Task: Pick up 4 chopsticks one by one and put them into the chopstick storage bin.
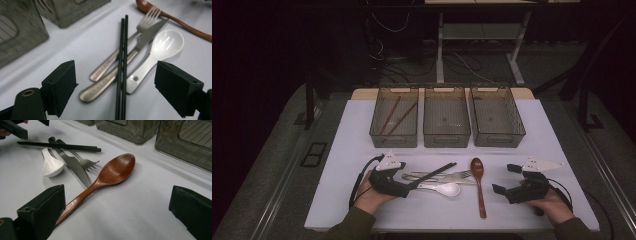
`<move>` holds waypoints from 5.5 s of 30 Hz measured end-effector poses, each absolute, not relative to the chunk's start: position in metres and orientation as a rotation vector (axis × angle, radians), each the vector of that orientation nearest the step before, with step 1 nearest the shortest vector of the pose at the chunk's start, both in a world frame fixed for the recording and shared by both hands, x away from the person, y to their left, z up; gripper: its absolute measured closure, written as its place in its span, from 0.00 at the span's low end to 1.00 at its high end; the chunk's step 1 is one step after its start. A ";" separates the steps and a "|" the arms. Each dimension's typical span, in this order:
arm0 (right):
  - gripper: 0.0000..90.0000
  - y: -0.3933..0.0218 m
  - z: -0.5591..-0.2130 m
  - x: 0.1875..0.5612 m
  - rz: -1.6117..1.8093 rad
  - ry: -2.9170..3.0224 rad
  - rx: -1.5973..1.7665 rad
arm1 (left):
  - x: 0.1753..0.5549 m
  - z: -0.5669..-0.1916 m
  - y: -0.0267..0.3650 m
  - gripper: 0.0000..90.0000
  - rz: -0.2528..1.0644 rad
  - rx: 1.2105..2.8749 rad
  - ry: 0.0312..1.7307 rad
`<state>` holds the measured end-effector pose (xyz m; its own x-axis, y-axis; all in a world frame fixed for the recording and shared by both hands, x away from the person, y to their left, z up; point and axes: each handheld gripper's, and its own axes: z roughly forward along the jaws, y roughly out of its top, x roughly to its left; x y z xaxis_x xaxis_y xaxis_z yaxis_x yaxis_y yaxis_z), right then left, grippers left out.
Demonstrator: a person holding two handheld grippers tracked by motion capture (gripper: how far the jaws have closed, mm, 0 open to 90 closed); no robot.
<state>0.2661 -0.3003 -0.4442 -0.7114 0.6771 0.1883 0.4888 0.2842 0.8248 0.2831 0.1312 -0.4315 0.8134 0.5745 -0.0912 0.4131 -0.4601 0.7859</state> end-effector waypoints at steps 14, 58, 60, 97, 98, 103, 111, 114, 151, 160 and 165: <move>0.01 -0.300 -0.444 0.266 1.401 2.348 1.079 | 0.281 -0.435 0.128 0.42 0.186 2.139 0.695; 0.01 -0.299 -0.445 0.267 1.398 2.358 1.066 | 0.303 -0.442 0.116 0.91 0.134 2.182 0.698; 0.01 -0.299 -0.445 0.267 1.398 2.358 1.065 | 0.303 -0.443 0.116 0.91 0.128 2.182 0.701; 0.01 -0.299 -0.445 0.267 1.400 2.359 1.062 | 0.302 -0.443 0.111 0.94 0.182 2.227 0.680; 0.01 -0.299 -0.445 0.267 1.400 2.360 1.064 | 0.302 -0.443 0.111 0.94 0.182 2.226 0.683; 0.01 -0.299 -0.445 0.267 1.404 2.360 1.064 | 0.301 -0.443 0.110 0.94 0.179 2.226 0.690; 0.01 -0.299 -0.445 0.267 1.403 2.361 1.064 | 0.301 -0.440 0.112 0.94 0.168 2.219 0.690; 0.01 -0.299 -0.445 0.267 1.403 2.361 1.063 | 0.301 -0.438 0.113 0.94 0.166 2.211 0.692; 0.01 -0.299 -0.444 0.267 1.409 2.361 1.062 | 0.300 -0.405 0.156 0.94 0.167 2.105 0.703; 0.01 -0.299 -0.445 0.267 1.405 2.363 1.065 | 0.304 -0.395 0.166 0.94 0.175 2.075 0.736; 0.01 -0.299 -0.445 0.267 1.405 2.363 1.067 | 0.308 -0.392 0.168 0.94 0.176 2.073 0.762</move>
